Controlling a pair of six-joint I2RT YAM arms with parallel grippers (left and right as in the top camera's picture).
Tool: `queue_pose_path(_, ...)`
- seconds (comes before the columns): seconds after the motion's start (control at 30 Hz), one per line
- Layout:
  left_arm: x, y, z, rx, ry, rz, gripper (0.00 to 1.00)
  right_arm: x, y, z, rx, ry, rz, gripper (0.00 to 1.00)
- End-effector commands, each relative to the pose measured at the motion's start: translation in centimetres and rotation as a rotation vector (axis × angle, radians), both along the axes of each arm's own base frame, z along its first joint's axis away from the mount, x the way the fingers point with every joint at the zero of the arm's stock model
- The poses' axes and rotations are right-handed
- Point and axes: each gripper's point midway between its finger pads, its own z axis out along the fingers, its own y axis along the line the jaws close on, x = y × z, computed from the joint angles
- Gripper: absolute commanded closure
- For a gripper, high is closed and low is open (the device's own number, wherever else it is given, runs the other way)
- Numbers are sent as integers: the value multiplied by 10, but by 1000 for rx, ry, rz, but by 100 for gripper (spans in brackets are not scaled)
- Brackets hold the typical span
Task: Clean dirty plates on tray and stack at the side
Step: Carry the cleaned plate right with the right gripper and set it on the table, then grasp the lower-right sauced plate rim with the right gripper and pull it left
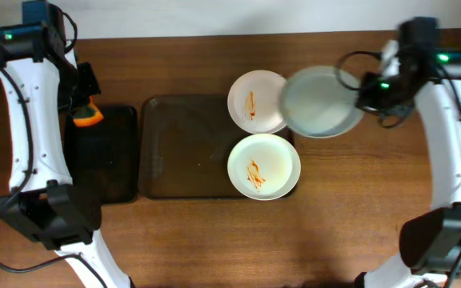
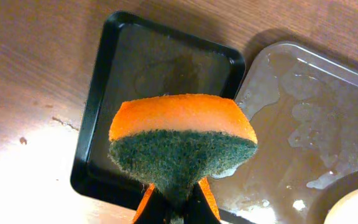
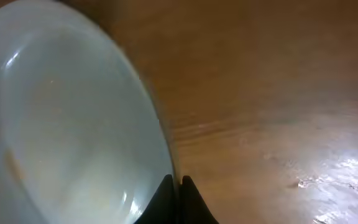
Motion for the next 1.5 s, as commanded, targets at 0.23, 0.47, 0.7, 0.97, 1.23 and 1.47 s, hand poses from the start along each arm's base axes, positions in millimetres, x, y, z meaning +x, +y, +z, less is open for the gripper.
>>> queue_pose_path(0.23,13,-14,5,13,-53,3,100,-32,-49,-127,4,81,-130,96)
queue_pose_path(0.47,21,-15,7,17,-84,-3,100,-39,-80,-155,-46,49,-221,94)
queue_pose_path(0.7,21,-16,7,16,-85,-4,100,-30,-42,-87,106,57,-140,66)
queue_pose_path(0.97,22,-22,7,9,-86,-17,100,-57,99,-103,82,218,109,66)
queue_pose_path(1.23,23,-25,7,9,-86,-23,100,-67,112,-165,-48,302,64,62)
queue_pose_path(1.47,23,-25,7,9,-86,-23,100,-70,125,-183,-55,337,104,76)
